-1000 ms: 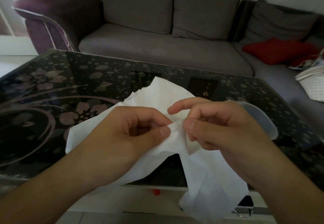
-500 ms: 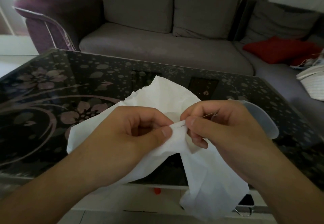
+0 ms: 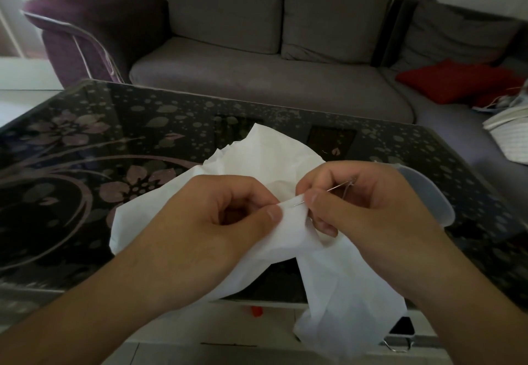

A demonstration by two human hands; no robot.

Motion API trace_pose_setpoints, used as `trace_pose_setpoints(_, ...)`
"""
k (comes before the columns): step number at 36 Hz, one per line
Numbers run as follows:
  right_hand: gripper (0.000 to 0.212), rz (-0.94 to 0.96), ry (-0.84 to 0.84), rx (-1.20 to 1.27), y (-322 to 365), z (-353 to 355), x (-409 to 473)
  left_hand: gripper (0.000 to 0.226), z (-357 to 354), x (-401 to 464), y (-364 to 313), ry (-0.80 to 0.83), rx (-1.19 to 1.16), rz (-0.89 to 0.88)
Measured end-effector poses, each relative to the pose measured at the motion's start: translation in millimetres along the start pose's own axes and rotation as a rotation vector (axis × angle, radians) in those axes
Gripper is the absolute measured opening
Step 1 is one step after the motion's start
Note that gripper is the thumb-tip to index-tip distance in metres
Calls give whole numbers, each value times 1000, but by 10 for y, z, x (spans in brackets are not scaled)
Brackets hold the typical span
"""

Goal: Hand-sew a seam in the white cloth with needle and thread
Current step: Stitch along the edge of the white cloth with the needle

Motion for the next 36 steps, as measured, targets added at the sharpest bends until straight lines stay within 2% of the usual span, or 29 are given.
trace_pose_setpoints(11, 19, 28, -6, -1, -19, -15, 0, 17, 7, -16, -14, -9, -10, -16)
trace_pose_setpoints(22, 18, 79, -42, -116, 2, -1, 15, 17, 18, -13, -28, -22, -14, -21)
trace_pose_setpoints(36, 18, 91, -54, -66, 1, -47, -5, 16, 10, -19, 1, -40, -20, -20)
Point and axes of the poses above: each hand's wrist, its own x-axis towards the middle knuckle, its own z-axis out of the back of the hand, y = z × x, the point moved 7 cm from there along x, towards the middle knuckle, and after that the axes turned 4 degrees about z, right-handed, at the moved point
